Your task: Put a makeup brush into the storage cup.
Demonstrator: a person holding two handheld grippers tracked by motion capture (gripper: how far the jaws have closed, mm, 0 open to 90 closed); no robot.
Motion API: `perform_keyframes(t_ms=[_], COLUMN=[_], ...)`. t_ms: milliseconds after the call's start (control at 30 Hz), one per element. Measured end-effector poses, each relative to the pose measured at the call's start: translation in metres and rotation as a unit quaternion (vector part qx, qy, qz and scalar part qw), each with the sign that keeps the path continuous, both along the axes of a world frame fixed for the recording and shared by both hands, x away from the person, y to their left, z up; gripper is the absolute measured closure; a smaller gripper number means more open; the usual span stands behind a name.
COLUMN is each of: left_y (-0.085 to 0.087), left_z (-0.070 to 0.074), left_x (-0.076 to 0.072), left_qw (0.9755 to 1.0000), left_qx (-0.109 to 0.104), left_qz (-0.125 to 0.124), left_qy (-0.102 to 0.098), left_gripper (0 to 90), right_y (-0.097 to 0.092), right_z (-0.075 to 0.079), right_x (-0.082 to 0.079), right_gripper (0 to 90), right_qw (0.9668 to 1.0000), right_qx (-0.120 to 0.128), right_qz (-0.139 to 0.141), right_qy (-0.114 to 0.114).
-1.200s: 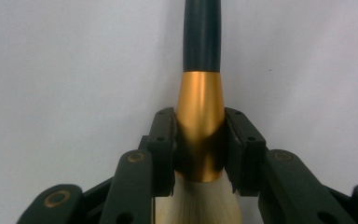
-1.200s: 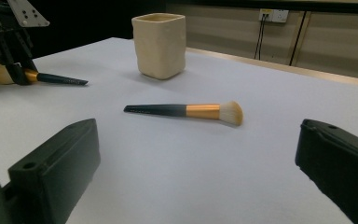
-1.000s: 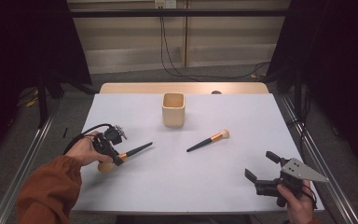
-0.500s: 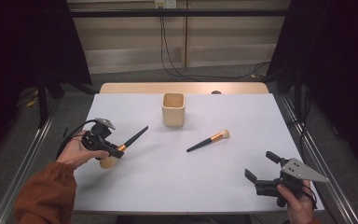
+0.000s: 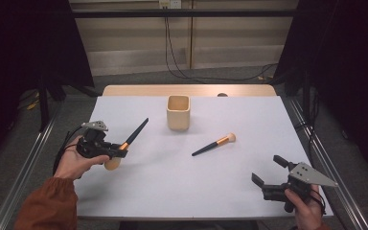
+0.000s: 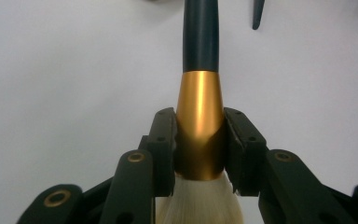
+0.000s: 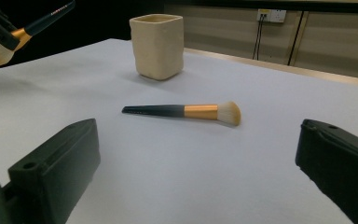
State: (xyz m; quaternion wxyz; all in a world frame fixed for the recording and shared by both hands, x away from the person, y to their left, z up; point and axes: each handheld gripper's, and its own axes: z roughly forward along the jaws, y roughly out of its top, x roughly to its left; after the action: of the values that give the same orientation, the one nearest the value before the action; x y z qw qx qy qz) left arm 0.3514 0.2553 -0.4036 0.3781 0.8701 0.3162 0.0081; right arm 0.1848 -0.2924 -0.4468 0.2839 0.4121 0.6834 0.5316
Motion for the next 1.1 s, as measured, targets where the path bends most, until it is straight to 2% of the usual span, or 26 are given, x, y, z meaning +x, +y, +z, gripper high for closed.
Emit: perform_keyframes(t_ms=[167, 267, 400, 633, 800, 933, 1100], left_y=[0.001, 0.001, 0.003, 0.000, -0.006, -0.015, -0.024], left_z=[0.003, 0.002, 0.001, -0.006, -0.002, 0.000, 0.004], left_x=[-0.003, -0.004, -0.007, -0.015, -0.022, -0.028, -0.029], left_qw=[0.9991, 0.9988, 0.9968, 0.9936, 0.9916, 0.9917, 0.9911], left_qx=[-0.027, -0.028, -0.043, -0.072, -0.096, -0.089, -0.108], left_qz=[0.023, 0.032, 0.051, 0.065, 0.056, 0.046, 0.026], left_qy=[-0.022, -0.024, -0.043, -0.058, -0.066, -0.080, -0.073], left_gripper=[66.5, 66.4, 66.4, 66.4, 66.5, 66.5, 66.7], right_y=[0.000, 0.000, 0.000, -0.001, -0.001, -0.001, -0.001], right_z=[0.000, 0.000, 0.000, 0.000, 0.000, 0.000, 0.000], right_x=[0.000, 0.000, 0.000, 0.000, 0.000, 0.000, 0.000], right_gripper=[0.0, 0.0, 0.0, 0.0, 0.0, 0.0, 0.0], right_qw=[1.0000, 1.0000, 1.0000, 1.0000, 1.0000, 1.0000, 1.0000], right_qx=[0.002, 0.004, 0.005, 0.007, 0.006, 0.007, 0.005], right_qz=[-0.003, -0.005, -0.004, -0.005, -0.005, -0.005, -0.004], right_qy=[-0.001, -0.002, -0.001, 0.000, 0.000, 0.000, -0.001])
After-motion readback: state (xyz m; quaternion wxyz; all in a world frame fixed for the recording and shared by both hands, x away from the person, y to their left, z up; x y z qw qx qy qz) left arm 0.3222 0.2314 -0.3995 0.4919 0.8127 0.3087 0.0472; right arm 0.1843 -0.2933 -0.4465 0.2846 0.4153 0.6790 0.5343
